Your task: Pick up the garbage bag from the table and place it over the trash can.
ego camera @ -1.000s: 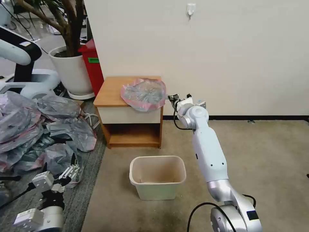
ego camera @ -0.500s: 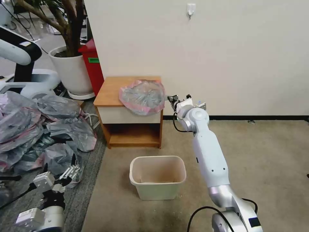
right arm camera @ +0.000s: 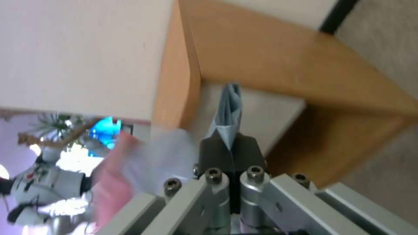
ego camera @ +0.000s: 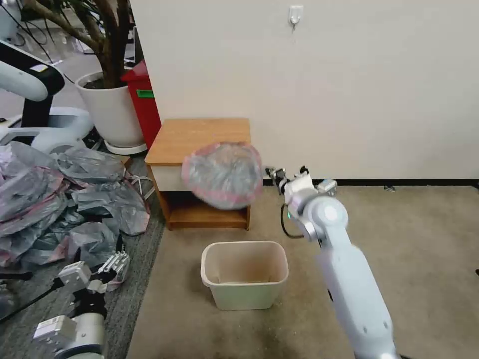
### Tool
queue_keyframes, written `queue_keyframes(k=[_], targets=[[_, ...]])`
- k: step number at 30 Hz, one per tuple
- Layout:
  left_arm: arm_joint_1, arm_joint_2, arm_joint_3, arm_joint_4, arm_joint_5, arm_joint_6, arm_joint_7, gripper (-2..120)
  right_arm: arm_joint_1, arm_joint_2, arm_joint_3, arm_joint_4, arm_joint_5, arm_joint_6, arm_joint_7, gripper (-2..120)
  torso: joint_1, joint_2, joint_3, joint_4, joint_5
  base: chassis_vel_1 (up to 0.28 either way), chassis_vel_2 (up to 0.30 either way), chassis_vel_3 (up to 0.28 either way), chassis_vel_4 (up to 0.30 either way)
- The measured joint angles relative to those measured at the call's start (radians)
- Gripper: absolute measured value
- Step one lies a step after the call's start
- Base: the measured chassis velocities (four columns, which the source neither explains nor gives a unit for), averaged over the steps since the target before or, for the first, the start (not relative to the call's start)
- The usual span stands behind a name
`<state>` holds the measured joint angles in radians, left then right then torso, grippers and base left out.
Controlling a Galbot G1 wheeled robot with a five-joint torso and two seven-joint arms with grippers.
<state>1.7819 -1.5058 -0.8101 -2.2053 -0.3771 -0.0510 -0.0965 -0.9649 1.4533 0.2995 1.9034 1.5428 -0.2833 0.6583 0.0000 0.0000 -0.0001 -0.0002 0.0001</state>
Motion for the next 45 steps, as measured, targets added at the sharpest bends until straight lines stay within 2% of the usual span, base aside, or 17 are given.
queue_keyframes(k=[1,3,4,6,7,10,14,22,30,32,35,36,39,40,43,45], targets=[[0.000,0.000,0.000,0.000,0.000,0.000,0.000,100,0.000,0.000,0.000,0.000,0.000,0.000,0.000,0,0.000,0.000,0.000,0.0000,0.0000,0.000,0.000,0.000,0.000],[-0.002,0.000,0.000,0.001,0.000,0.000,0.000,100,-0.119,-0.007,-0.051,0.126,-0.002,-0.006,0.035,0,0.000,0.000,0.000,0.0003,-0.0003,0.000,0.000,0.000,0.000],[-0.002,0.000,0.000,0.001,0.000,0.000,0.000,100,-0.119,-0.007,-0.051,0.126,-0.002,-0.006,0.035,0,0.000,0.000,0.000,0.0003,-0.0003,0.000,0.000,0.000,0.000],[-0.004,-0.001,0.000,0.001,0.001,0.000,0.000,100,-0.228,-0.003,-0.117,0.223,-0.047,-0.014,0.043,0,0.000,0.000,0.000,0.0002,-0.0003,0.000,0.000,0.000,0.000],[-0.004,-0.001,0.000,0.001,0.001,0.000,0.000,100,-0.228,-0.003,-0.117,0.223,-0.047,-0.014,0.043,0,0.000,0.000,0.000,0.0002,-0.0003,0.000,0.000,0.000,0.000],[-0.004,-0.002,-0.001,0.000,0.001,-0.002,0.000,100,-0.370,0.027,-0.205,0.288,-0.142,-0.020,0.041,0,0.000,0.000,0.000,0.0002,-0.0002,0.000,0.000,0.000,0.000],[0.001,-0.005,0.001,-0.001,0.006,-0.011,0.000,100,-0.422,0.050,-0.251,0.274,-0.219,-0.011,0.034,0,0.000,0.000,0.000,0.0002,-0.0002,0.000,0.000,0.000,0.000],[0.016,-0.010,0.009,-0.003,0.025,-0.027,0.000,100,-0.408,0.043,-0.247,0.238,-0.253,0.010,0.027,0,0.000,0.000,0.000,0.0003,-0.0001,0.000,0.000,0.000,0.000],[0.013,0.008,0.013,-0.013,0.025,-0.026,0.000,100,-0.426,-0.013,-0.325,0.184,-0.525,0.022,-0.043,0,0.000,0.000,0.000,0.0002,0.0000,0.000,0.000,0.000,0.000],[0.013,0.008,0.014,-0.014,0.025,-0.026,0.000,100,-0.429,-0.014,-0.330,0.181,-0.547,0.022,-0.050,0,0.000,0.000,0.000,0.0002,0.0000,0.000,0.000,0.000,0.000],[0.016,0.010,0.016,-0.015,0.025,-0.026,0.000,100,-0.430,-0.015,-0.332,0.173,-0.584,0.022,-0.056,14,0.000,0.000,0.000,0.0002,0.0000,0.000,0.000,0.000,0.000],[0.016,0.010,0.016,-0.015,0.025,-0.026,0.000,100,-0.430,-0.015,-0.332,0.173,-0.584,0.022,-0.056,14,0.000,0.000,0.000,0.0002,0.0000,0.000,0.000,0.000,0.000],[0.016,0.019,0.016,-0.015,0.023,-0.026,0.000,100,-0.429,-0.029,-0.327,0.159,-0.616,0.022,-0.056,26,0.000,0.000,0.000,0.0002,0.0000,0.000,0.000,0.000,0.000],[0.016,0.019,0.016,-0.015,0.023,-0.026,0.000,100,-0.429,-0.029,-0.327,0.159,-0.616,0.022,-0.056,26,0.000,0.000,0.000,0.0002,0.0000,0.000,0.000,0.000,0.000],[0.013,0.024,0.016,-0.015,0.022,-0.026,0.000,100,-0.426,-0.049,-0.311,0.131,-0.654,0.029,-0.056,43,0.000,0.000,0.000,0.0001,-0.0001,0.000,0.000,0.000,0.000],[0.012,0.024,0.018,-0.015,0.022,-0.026,0.000,100,-0.422,-0.052,-0.309,0.122,-0.662,0.031,-0.056,46,0.000,0.000,0.000,0.0001,0.0000,0.000,0.000,0.000,0.000]])
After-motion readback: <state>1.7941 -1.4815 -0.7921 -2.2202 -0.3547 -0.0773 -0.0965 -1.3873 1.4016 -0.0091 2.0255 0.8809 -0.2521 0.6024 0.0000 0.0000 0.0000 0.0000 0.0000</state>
